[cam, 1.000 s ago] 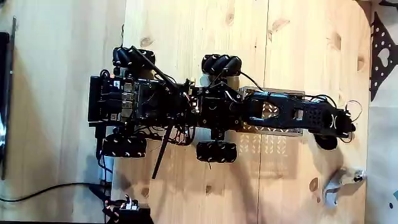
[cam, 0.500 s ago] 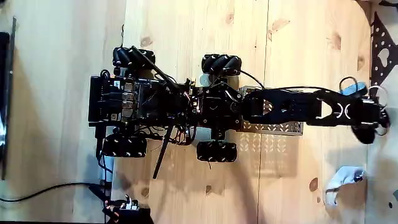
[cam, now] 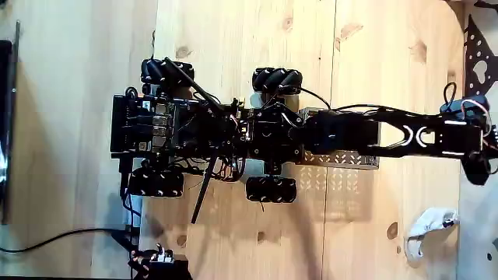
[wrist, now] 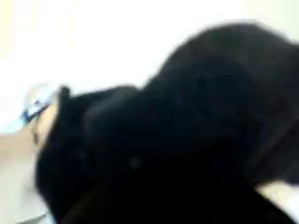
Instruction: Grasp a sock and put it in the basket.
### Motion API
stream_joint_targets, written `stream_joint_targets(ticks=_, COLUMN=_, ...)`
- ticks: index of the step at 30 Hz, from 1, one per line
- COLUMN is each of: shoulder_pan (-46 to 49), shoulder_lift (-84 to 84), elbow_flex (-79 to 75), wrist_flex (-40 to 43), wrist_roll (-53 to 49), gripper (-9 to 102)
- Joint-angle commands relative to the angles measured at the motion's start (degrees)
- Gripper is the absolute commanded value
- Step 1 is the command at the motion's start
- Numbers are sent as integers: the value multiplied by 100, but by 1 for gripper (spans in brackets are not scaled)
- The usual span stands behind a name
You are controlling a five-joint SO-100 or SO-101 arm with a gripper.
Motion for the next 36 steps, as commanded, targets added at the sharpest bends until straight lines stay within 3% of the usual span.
stream_joint_targets(ticks=1, shoulder_pan=97, shoulder_lift=773, elbow_flex=-35, wrist_flex=308, wrist_roll=325, gripper=0)
stream_joint_targets(ticks=13, shoulder_pan=606, shoulder_lift=2558, elbow_flex=-26, wrist_flex=1925, wrist_roll=826, gripper=0)
stream_joint_targets(ticks=24, shoulder_pan=932, shoulder_lift=3727, elbow_flex=26, wrist_flex=4140, wrist_roll=773, gripper=0)
stream_joint_targets(ticks=30, shoulder_pan=976, shoulder_lift=4403, elbow_flex=448, wrist_flex=4790, wrist_roll=765, gripper=1)
stream_joint_targets(ticks=36, shoulder_pan=1046, shoulder_lift=5792, elbow_flex=2004, wrist_flex=4781, wrist_roll=765, gripper=2)
